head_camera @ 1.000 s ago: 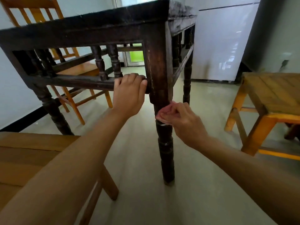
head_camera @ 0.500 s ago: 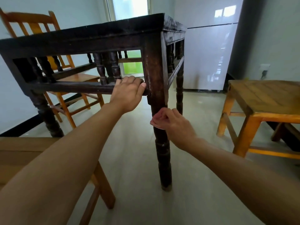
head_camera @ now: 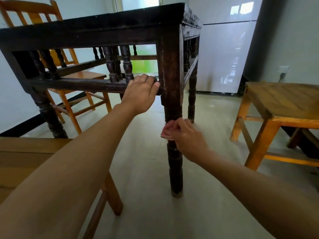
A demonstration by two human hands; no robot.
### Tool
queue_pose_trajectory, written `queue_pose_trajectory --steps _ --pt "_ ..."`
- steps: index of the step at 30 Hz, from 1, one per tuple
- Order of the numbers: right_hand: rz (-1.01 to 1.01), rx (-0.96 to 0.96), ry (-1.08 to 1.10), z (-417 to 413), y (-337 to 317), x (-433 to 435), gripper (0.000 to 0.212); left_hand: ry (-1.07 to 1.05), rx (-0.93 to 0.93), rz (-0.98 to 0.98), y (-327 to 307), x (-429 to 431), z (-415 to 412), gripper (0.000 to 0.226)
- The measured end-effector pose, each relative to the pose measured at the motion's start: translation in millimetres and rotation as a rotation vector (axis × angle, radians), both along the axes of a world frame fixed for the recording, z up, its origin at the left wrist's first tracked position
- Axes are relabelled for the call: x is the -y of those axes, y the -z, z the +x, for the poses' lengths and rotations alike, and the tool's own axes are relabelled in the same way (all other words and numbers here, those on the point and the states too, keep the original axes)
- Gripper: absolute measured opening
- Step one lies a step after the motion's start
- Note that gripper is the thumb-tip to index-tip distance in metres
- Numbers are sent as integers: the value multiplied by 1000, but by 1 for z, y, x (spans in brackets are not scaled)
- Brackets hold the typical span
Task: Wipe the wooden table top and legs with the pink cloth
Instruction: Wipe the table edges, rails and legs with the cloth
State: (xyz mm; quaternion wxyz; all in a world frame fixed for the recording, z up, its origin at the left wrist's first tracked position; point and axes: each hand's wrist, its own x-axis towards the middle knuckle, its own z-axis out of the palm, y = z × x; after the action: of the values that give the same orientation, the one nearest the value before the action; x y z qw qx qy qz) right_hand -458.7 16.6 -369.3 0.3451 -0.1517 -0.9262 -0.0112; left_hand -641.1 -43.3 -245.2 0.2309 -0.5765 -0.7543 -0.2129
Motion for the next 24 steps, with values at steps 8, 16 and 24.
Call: queue_pose_trajectory --steps 8,16,24 --pt "-163 -93 280 74 10 -62 26 -12 -43 107 12 -6 2 42" --pt "-63 -136 -61 7 10 -20 24 9 -23 86 9 -4 -2 44" --pt "-715 -428 142 33 -24 -62 17 -33 -53 174 19 -10 3 42"
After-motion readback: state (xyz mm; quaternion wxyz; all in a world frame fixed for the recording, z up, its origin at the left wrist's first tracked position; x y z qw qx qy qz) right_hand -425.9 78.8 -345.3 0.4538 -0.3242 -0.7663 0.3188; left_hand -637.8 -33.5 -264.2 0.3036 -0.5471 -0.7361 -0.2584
